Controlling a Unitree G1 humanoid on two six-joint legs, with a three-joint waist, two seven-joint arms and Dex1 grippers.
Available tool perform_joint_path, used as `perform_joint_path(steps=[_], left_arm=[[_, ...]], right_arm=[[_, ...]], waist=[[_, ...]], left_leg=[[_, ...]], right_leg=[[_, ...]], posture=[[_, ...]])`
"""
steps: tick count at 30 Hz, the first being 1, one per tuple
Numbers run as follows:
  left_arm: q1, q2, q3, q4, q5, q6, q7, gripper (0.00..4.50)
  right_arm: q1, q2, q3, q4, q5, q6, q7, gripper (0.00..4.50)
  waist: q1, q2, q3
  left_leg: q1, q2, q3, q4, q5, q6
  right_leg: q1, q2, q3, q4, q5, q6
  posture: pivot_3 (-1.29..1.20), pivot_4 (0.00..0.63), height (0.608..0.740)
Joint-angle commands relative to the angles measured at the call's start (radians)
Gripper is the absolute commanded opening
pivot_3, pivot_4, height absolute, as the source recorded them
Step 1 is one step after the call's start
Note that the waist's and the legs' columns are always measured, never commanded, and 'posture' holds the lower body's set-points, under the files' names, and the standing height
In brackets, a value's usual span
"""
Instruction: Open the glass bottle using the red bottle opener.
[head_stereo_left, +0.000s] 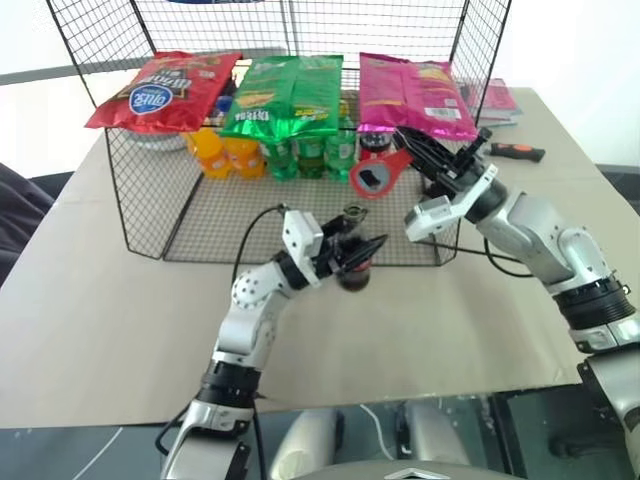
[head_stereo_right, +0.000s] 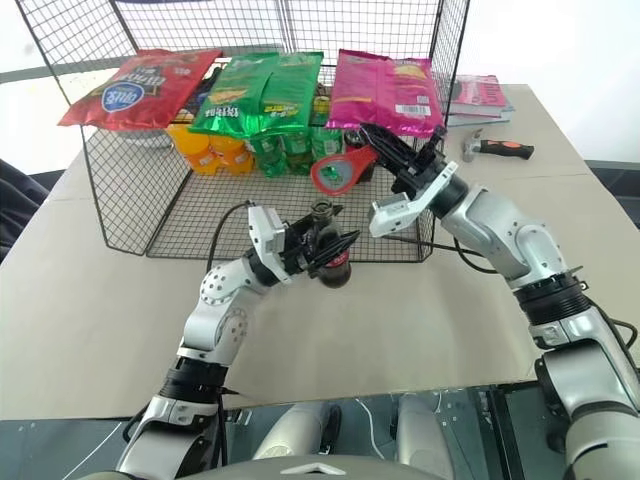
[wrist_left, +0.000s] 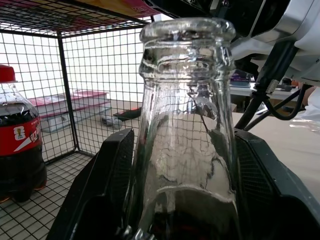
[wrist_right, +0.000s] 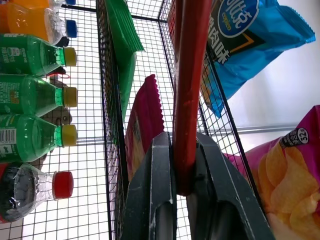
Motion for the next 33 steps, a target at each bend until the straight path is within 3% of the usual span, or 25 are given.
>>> perform_joint_path(steps=[1, 13, 15, 18, 33], left_arm=[[0.013, 0.0, 0.0, 0.023, 0.005, 0.007, 0.01, 2.27], [0.015, 0.005, 0.003, 0.017, -0.005, 0.005, 0.007, 2.27], [0.015, 0.005, 0.003, 0.017, -0.006, 0.005, 0.006, 3.3], [0.017, 0.005, 0.003, 0.016, -0.001, -0.001, 0.009, 4.47], [0.053, 0.028, 0.012, -0.039, -0.003, -0.001, 0.001, 4.47]], right_arm=[[0.007, 0.01, -0.06, -0.034, 0.055, 0.019, -0.008, 0.0], [0.168, 0.12, -0.066, -0.062, 0.422, 0.064, 0.244, 0.0], [0.196, 0.133, -0.066, -0.083, 0.466, 0.076, 0.285, 0.0], [0.232, 0.145, -0.068, -0.113, 0.482, 0.087, 0.325, 0.0], [0.292, 0.197, -0.084, -0.167, 0.519, 0.144, 0.385, 0.0]], waist=[[0.0, 0.0, 0.0], [0.0, 0.0, 0.0], [-0.001, 0.0, 0.0], [-0.005, 0.0, 0.002], [-0.004, 0.0, 0.002]], left_leg=[[0.0, 0.0, 0.0, 0.0, 0.0, 0.0], [0.0, 0.0, 0.0, -0.001, -0.001, 0.001], [0.0, 0.0, 0.0, -0.001, -0.001, 0.001], [-0.001, 0.0, 0.001, -0.003, 0.0, 0.001], [-0.002, 0.001, 0.003, -0.013, 0.002, -0.003]], right_leg=[[0.0, 0.0, 0.0, 0.0, 0.0, 0.0], [0.0, 0.0, 0.0, 0.0, 0.0, 0.0], [0.0, 0.0, 0.0, 0.0, 0.0, 0.0], [-0.003, 0.0, 0.001, 0.0, 0.002, 0.003], [-0.007, 0.0, 0.003, -0.005, 0.002, 0.003]], posture=[[0.0, 0.15, 0.74], [0.0, 0.15, 0.74], [0.0, 0.15, 0.74], [0.0, 0.15, 0.74], [0.0, 0.15, 0.74]])
